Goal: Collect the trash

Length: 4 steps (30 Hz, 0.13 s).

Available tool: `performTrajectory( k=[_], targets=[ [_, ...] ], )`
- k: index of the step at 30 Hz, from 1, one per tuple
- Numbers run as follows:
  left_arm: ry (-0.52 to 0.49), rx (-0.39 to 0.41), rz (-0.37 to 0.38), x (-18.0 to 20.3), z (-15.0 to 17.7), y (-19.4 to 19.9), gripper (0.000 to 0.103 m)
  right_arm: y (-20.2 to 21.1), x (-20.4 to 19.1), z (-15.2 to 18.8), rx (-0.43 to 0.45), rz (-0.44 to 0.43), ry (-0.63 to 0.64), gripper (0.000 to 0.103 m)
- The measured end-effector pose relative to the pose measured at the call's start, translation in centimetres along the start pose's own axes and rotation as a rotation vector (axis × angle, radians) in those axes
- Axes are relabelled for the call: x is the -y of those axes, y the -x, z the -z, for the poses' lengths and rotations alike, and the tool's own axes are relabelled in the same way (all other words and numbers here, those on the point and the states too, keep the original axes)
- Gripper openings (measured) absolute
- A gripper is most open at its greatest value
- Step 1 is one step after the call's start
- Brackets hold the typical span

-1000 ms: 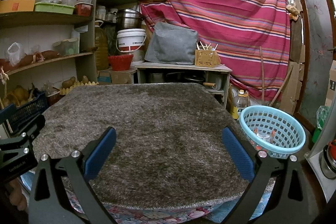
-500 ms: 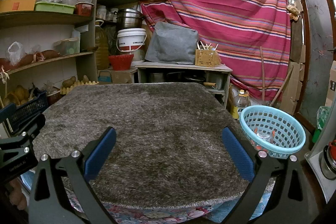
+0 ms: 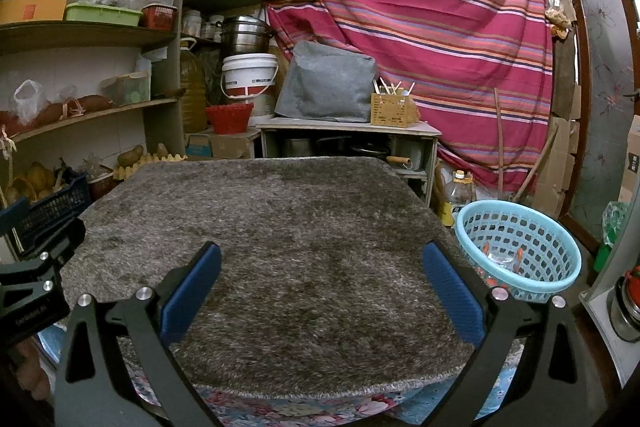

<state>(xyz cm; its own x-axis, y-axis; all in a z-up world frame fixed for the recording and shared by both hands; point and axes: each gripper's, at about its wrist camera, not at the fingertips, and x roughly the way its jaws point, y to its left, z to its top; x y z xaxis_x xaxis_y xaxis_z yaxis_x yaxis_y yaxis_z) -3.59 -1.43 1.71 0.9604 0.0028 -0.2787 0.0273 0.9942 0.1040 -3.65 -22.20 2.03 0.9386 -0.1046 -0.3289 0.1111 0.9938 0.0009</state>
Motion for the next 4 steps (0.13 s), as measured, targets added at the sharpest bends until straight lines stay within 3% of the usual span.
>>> performTrajectory(
  k=[4],
  targets=[
    [0.012, -0.010, -0.004, 0.18, 0.01, -0.11, 0.098, -0.24, 0.15, 0.00, -0.005, 0.006, -0.005, 0.099]
  ],
)
